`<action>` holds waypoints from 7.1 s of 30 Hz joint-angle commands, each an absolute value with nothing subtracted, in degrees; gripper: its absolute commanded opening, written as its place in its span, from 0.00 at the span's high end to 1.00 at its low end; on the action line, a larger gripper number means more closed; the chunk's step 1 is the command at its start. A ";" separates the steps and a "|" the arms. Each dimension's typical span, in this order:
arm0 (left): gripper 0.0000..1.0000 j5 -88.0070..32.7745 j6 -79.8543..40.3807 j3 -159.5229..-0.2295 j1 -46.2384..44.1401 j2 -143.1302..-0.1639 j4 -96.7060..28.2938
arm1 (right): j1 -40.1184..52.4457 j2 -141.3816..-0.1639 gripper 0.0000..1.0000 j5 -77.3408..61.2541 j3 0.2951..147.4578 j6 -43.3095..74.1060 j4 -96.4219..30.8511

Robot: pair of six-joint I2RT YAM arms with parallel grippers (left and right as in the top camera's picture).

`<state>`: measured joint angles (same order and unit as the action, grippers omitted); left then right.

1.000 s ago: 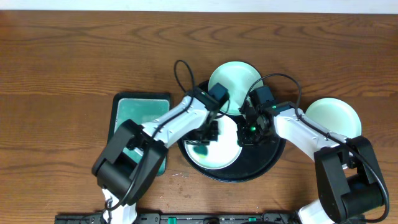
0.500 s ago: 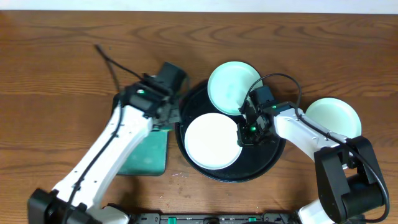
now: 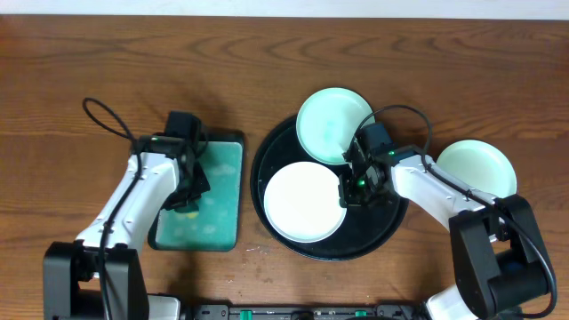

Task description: Clean dirty plates on tray and stack at the side

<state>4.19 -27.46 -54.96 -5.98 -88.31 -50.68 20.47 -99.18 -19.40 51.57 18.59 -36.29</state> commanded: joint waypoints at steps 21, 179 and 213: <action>0.23 -1.58 -25.12 -57.84 -4.93 -43.68 -60.42 | 41.30 -88.12 0.99 3.84 71.83 14.92 -28.47; 0.12 -1.52 -25.10 -57.82 -4.93 -40.38 -60.88 | 15.42 -104.62 0.99 3.18 63.68 12.86 -20.32; 0.12 -1.52 -25.10 -57.82 -4.93 -40.38 -60.88 | 19.25 -96.62 0.66 -5.04 52.93 27.92 -48.99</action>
<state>-1.39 -25.45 -56.36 -5.23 -40.38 -60.73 21.08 -96.38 -6.94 53.65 24.01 -49.45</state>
